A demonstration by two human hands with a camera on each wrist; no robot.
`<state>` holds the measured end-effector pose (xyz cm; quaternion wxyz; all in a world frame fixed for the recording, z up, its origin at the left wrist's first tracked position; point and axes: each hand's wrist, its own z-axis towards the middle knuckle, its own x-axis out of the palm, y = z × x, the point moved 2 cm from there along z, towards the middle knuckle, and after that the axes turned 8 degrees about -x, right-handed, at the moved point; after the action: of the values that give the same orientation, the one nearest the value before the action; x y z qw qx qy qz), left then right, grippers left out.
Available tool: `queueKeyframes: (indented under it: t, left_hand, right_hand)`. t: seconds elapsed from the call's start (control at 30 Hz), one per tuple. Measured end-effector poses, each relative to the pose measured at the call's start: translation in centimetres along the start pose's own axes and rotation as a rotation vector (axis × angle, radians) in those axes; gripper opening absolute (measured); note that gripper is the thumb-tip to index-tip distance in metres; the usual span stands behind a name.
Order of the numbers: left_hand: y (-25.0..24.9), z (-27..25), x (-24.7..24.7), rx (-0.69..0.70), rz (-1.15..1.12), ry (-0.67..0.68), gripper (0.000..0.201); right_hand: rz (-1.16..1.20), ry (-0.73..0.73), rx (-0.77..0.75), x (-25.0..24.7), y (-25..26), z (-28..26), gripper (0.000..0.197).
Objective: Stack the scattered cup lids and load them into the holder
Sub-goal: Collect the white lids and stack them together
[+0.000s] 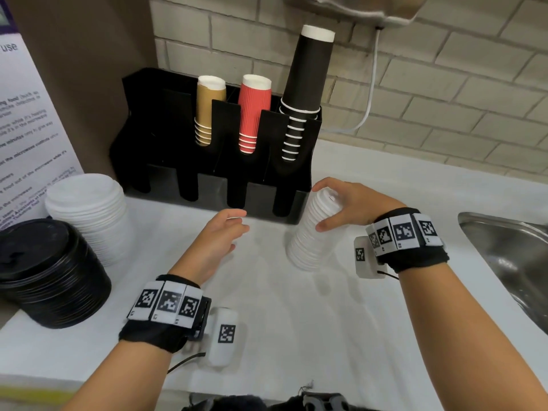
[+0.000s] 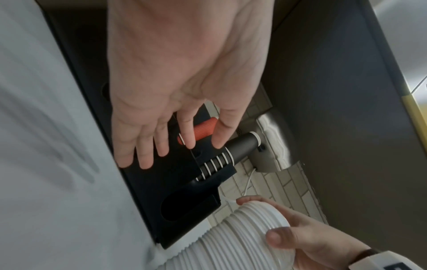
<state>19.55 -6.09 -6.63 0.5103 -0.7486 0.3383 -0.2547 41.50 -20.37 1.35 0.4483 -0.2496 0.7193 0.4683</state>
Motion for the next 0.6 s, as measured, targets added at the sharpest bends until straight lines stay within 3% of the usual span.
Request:
queueKeyframes:
  t: [0.13, 0.23, 0.47, 0.6]
  left_hand:
    - [-0.3, 0.1, -0.5, 0.044, -0.036, -0.006, 0.024]
    - [-1.2, -0.1, -0.6, 0.122, -0.087, 0.029, 0.025]
    - [-3.1, -0.4, -0.2, 0.108, -0.429, 0.364, 0.075]
    - [-2.6, -0.4, -1.9, 0.057, -0.627, 0.334, 0.062]
  right_hand:
    - [-0.032, -0.050, -0.028, -1.5, 1.0, -0.2, 0.068]
    - [-0.016, -0.123, -0.148, -2.3, 3.5, -0.4, 0.069]
    - [0.260, -0.095, -0.450, 2.3, 12.5, 0.8, 0.069]
    - [0.259, -0.065, -0.450, 5.1, 14.1, 2.4, 0.073]
